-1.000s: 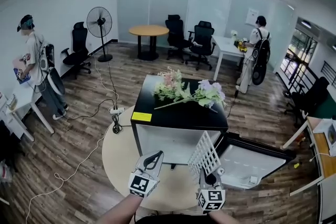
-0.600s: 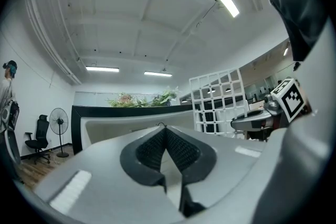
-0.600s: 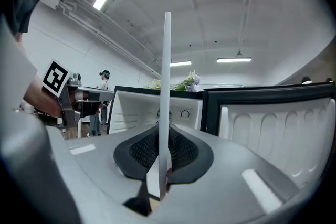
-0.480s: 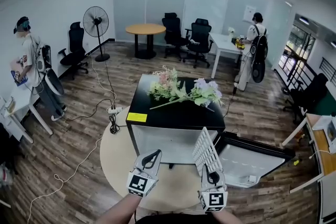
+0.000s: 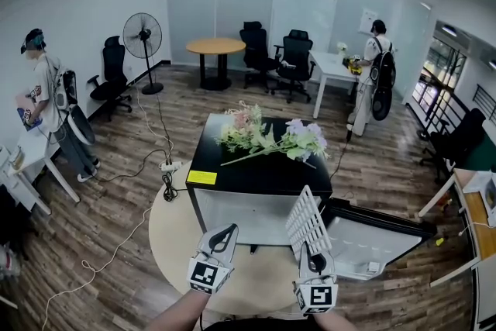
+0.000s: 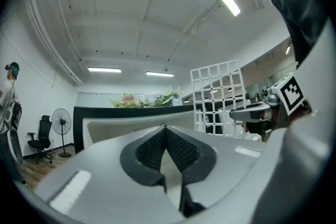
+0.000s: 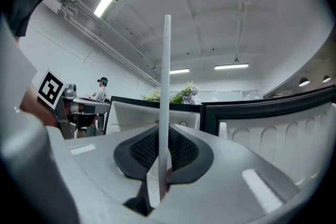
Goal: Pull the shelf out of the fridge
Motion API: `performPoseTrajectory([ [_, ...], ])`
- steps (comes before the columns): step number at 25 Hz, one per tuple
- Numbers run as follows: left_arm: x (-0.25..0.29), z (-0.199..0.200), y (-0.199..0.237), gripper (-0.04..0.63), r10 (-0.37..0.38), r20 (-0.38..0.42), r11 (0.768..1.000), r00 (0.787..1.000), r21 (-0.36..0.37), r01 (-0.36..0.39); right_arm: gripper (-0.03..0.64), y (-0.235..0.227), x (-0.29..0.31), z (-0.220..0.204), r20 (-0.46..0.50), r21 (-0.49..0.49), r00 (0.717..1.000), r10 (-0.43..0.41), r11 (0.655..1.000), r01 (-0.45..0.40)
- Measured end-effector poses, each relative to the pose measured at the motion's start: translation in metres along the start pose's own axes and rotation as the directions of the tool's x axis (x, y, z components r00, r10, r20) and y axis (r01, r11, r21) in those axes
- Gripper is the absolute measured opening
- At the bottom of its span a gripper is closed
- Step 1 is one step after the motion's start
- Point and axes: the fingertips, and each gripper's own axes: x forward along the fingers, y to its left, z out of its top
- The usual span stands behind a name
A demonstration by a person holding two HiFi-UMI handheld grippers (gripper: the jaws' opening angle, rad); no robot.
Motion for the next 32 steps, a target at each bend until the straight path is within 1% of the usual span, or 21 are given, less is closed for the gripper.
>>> performPoseTrajectory([
  [18, 0.0013, -0.0013, -0.0011, 0.0, 0.014, -0.004, 1.0, 1.0, -0.003, -0.014, 0.035, -0.0011, 0.0025, 0.0001, 0.01, -0.009, 1.0, -0.007, 1.0, 0.007],
  [32, 0.0051, -0.0015, -0.0032, 0.0, 0.002, 0.0, 1.0, 1.0, -0.002, -0.002, 0.035, -0.0012, 0.0015, 0.0025, 0.02, -0.025, 1.0, -0.007, 1.0, 0.007],
])
